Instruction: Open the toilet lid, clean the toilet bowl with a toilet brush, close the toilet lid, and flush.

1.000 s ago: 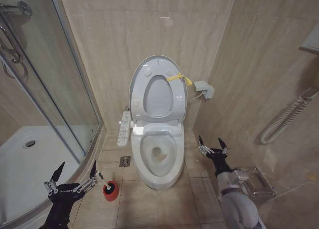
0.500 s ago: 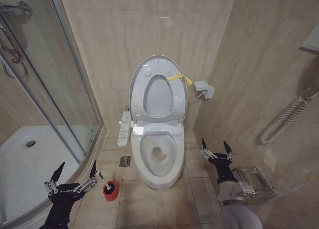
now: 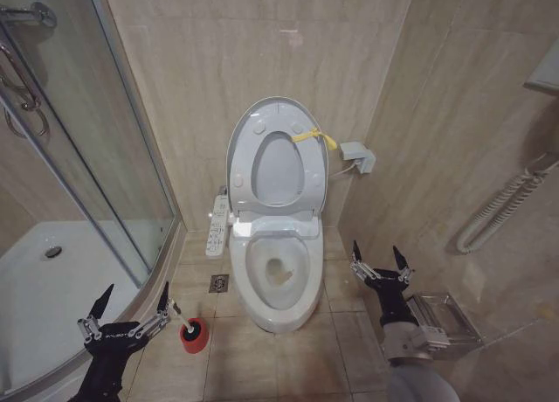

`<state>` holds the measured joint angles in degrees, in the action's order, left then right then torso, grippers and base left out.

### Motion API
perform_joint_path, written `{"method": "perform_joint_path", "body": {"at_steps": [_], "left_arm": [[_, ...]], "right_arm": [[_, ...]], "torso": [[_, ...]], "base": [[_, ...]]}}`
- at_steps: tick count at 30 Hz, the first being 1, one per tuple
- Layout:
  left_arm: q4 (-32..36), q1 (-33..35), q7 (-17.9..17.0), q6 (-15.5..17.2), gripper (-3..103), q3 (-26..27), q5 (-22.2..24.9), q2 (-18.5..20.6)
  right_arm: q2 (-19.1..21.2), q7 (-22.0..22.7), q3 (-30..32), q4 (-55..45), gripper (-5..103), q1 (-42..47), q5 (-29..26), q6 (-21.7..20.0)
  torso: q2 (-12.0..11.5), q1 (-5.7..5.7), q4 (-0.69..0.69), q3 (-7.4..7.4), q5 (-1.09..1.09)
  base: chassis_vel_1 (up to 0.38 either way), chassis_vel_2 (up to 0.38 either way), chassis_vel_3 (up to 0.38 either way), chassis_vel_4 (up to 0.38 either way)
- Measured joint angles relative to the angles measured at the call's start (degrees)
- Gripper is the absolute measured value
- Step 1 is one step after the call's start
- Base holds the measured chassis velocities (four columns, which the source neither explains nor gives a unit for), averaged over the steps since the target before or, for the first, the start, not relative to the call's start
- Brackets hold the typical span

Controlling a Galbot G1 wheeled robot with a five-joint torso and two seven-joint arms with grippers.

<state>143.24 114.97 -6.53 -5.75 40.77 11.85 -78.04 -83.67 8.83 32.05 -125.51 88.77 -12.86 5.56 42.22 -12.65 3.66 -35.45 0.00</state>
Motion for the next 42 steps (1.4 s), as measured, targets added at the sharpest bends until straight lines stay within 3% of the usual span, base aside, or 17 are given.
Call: {"method": "perform_joint_path", "body": {"at_steps": [42], "left_arm": [[0.0, 0.0, 0.0, 0.0, 100, 0.0, 0.0, 0.0]], "right_arm": [[0.45, -0.14, -0.01, -0.2, 100, -0.3, -0.07, -0.98]], "torso": [[0.0, 0.0, 0.0, 0.0, 0.0]], "base": [[0.0, 0.0, 0.0, 0.0]]}}
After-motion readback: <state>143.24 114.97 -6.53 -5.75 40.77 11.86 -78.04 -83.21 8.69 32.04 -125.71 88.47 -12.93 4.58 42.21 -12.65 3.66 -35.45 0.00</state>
